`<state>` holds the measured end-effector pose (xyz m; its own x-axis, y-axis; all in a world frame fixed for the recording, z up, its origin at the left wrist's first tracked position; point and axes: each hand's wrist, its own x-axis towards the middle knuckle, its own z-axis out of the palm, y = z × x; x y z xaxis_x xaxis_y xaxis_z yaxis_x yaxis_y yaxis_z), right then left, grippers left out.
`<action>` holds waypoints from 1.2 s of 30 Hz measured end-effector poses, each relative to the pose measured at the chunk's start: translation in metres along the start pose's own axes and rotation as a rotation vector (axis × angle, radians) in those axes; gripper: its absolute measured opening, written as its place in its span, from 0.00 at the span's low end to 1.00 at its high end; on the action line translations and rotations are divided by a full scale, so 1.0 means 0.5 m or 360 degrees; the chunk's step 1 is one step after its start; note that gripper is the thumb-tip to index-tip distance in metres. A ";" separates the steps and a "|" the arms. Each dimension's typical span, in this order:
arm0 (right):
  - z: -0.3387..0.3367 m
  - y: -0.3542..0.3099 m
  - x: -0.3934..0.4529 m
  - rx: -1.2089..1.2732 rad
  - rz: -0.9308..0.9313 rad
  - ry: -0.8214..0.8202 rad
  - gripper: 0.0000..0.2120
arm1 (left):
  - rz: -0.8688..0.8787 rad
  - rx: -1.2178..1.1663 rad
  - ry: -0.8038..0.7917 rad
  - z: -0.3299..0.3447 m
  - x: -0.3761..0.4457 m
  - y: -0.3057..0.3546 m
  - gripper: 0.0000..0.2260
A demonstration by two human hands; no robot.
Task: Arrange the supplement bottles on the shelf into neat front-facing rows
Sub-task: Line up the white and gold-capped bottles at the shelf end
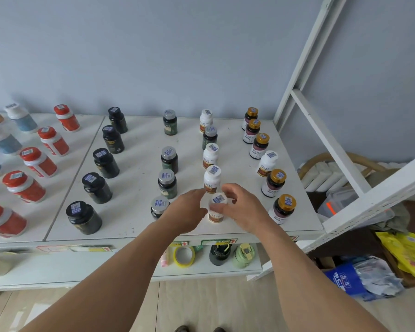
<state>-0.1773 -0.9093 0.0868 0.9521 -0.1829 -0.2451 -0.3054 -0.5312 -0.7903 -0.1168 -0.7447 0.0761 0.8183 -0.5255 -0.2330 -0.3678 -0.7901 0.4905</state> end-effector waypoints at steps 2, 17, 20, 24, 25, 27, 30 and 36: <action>-0.019 -0.015 0.015 -0.0012 -0.0014 0.0077 0.30 | -0.0006 -0.0053 0.0031 -0.010 0.007 0.004 0.26; -0.044 -0.060 0.162 -0.0307 -0.0048 -0.0102 0.22 | -0.0265 -0.0256 0.0005 -0.036 0.106 0.017 0.24; -0.060 -0.069 0.176 -0.0300 -0.0106 -0.0058 0.23 | -0.0286 -0.0395 -0.0013 -0.037 0.120 0.011 0.18; -0.064 -0.090 0.176 -0.0347 -0.0135 -0.0034 0.24 | -0.0276 -0.0537 -0.0072 -0.048 0.124 0.000 0.17; -0.066 -0.095 0.176 -0.0355 -0.0135 -0.0022 0.24 | -0.0258 -0.0577 -0.0092 -0.053 0.127 -0.004 0.16; -0.070 -0.104 0.177 -0.0358 -0.0132 0.0007 0.24 | -0.0211 -0.0618 -0.0127 -0.064 0.133 -0.009 0.16; -0.073 -0.116 0.175 -0.0342 -0.0107 0.0043 0.23 | -0.0159 -0.0652 -0.0160 -0.080 0.134 -0.012 0.17; -0.071 -0.134 0.175 -0.0336 -0.0096 0.0108 0.21 | -0.0093 -0.0716 -0.0222 -0.100 0.145 -0.024 0.17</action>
<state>-0.0740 -0.9190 0.1379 0.9677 -0.1972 -0.1571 -0.2513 -0.7029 -0.6654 -0.0310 -0.7576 0.0953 0.7535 -0.5460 -0.3663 -0.0698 -0.6204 0.7812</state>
